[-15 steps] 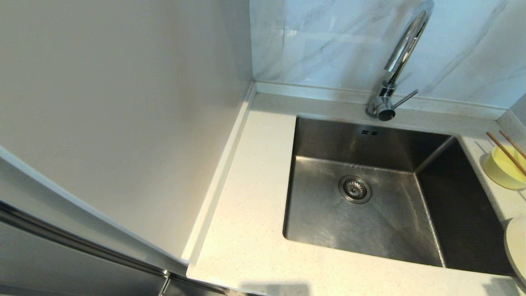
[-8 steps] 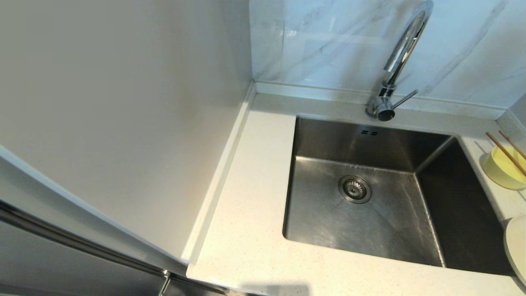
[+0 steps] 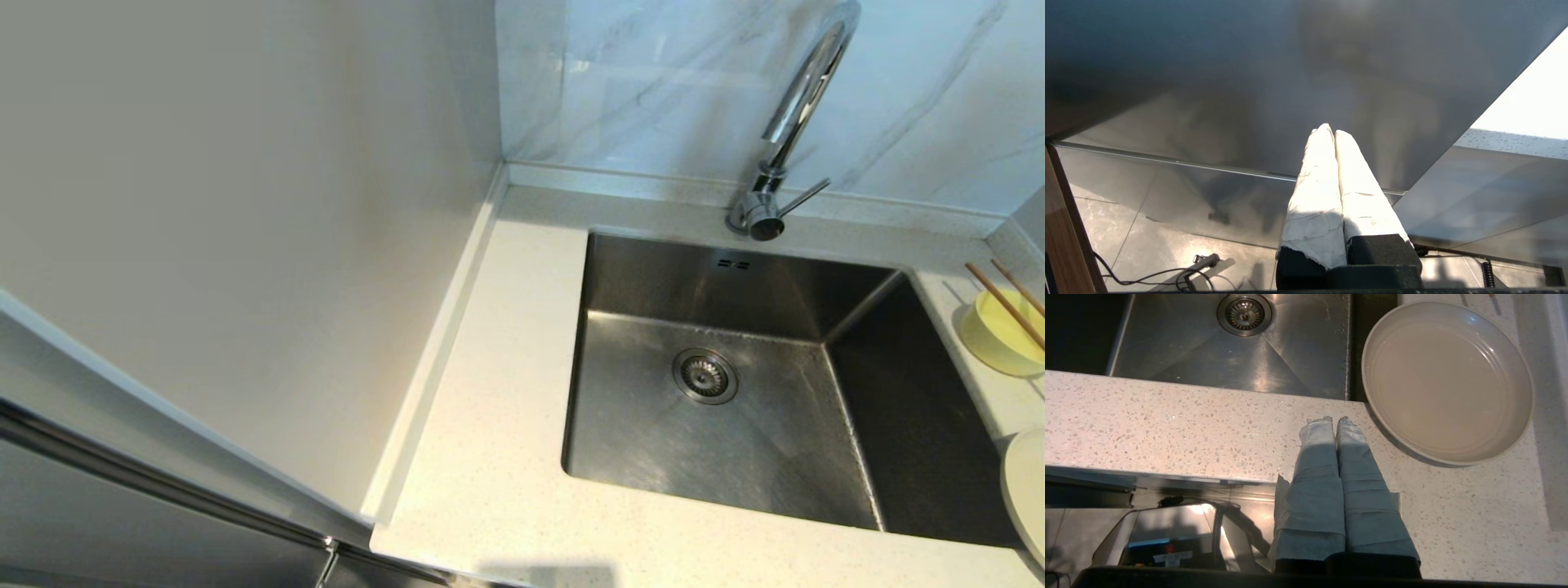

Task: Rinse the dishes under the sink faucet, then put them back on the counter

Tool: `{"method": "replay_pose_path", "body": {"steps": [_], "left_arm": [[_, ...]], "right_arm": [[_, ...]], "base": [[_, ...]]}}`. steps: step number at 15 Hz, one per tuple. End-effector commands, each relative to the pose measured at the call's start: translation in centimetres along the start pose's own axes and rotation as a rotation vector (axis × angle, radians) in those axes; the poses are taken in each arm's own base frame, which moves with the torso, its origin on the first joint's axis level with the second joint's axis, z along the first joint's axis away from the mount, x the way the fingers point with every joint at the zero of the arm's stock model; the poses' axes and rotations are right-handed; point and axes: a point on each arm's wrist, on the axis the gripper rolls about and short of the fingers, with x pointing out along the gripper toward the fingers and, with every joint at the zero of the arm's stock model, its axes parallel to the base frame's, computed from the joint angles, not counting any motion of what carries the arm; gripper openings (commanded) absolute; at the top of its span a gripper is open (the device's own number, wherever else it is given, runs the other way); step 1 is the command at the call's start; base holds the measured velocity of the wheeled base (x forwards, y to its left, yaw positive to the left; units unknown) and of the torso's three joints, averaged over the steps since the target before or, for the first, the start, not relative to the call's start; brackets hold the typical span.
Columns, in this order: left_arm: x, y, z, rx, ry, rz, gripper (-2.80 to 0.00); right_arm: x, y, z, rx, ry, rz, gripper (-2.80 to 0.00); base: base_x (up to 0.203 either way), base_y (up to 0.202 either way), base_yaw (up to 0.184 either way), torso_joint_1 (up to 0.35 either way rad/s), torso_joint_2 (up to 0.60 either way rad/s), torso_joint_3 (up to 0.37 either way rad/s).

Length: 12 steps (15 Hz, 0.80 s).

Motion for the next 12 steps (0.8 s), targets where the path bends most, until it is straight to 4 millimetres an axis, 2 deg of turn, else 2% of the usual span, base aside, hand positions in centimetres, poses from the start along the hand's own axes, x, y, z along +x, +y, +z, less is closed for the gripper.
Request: {"method": "replay_pose_path", "body": {"steps": [1,4,6,8,12], "left_arm": [[0.0,0.0,0.0,0.000,0.000,-0.001,-2.80],[0.0,0.0,0.0,0.000,0.000,0.000,-2.80],[0.0,0.0,0.0,0.000,0.000,0.001,-2.80],[0.0,0.0,0.0,0.000,0.000,-0.001,-2.80],[0.0,0.0,0.0,0.000,0.000,0.001,-2.80]], "right_arm": [[-0.2,-0.1,-1.5,0.004,-0.041,0.011,-2.80],[0.4,-0.2,-4.9,-0.039,-0.109,0.017,-2.80],[1.3,0.0,-5.4,-0.034,-0.150,0.031,-2.80],[1.8,0.3,-6.1,-0.041,-0.146,0.141,-2.80],[2.7,0.5,-6.9,-0.050,-0.187,0.172,-2.80]], "base": [[0.000,0.000,0.000,0.000,0.00,0.000],[0.000,0.000,0.000,0.000,0.00,0.000],[0.000,0.000,0.000,0.000,0.00,0.000],[0.000,0.000,0.000,0.000,0.00,0.000],[0.000,0.000,0.000,0.000,0.00,0.000]]}}
